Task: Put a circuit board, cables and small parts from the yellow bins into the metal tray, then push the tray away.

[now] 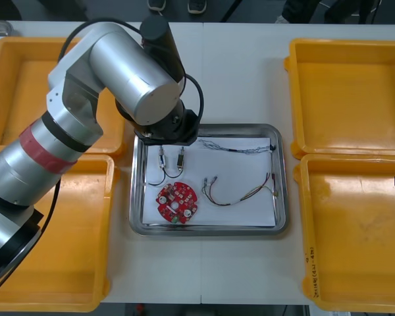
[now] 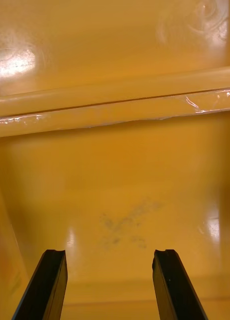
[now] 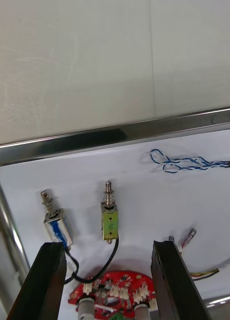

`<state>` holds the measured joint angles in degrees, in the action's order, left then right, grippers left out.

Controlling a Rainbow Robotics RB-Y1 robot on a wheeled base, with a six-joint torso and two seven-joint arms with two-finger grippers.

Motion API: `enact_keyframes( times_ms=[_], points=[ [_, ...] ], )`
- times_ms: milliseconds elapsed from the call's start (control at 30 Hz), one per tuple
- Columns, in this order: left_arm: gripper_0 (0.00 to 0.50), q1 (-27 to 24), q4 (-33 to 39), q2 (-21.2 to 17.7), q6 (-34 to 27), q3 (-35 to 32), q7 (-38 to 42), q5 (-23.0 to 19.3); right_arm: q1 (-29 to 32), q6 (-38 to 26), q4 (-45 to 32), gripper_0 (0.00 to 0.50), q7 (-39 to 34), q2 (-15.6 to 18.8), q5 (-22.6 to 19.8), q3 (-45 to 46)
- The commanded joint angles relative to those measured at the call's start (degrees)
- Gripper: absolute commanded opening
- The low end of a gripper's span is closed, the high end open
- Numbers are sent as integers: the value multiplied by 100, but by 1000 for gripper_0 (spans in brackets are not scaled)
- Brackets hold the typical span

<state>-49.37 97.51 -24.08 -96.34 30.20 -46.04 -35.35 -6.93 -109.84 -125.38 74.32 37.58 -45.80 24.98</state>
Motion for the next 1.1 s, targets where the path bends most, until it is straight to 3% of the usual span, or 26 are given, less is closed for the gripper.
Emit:
enact_keyframes(
  times_ms=[33,267,467,633,1100],
  points=[
    [500,77,515,-387,-447,-524,306,-315,51,-16,-338,500,-110,223,-113,42],
    [500,314,1060,-870,-1080,-1192,87,-719,-213,-16,-690,500,-102,329,-306,-442],
    [500,683,1464,-1318,-1366,-1719,-291,-1018,-529,-16,-751,500,-119,637,-957,-925],
    [500,982,1692,-1705,-1366,-2150,-406,-1343,-845,-16,-751,500,-49,698,-1273,-1329],
    [500,1957,1956,-2470,-1366,-3459,-1451,-1932,-2067,-16,-1296,500,276,724,-1273,-3404]
  ],
)
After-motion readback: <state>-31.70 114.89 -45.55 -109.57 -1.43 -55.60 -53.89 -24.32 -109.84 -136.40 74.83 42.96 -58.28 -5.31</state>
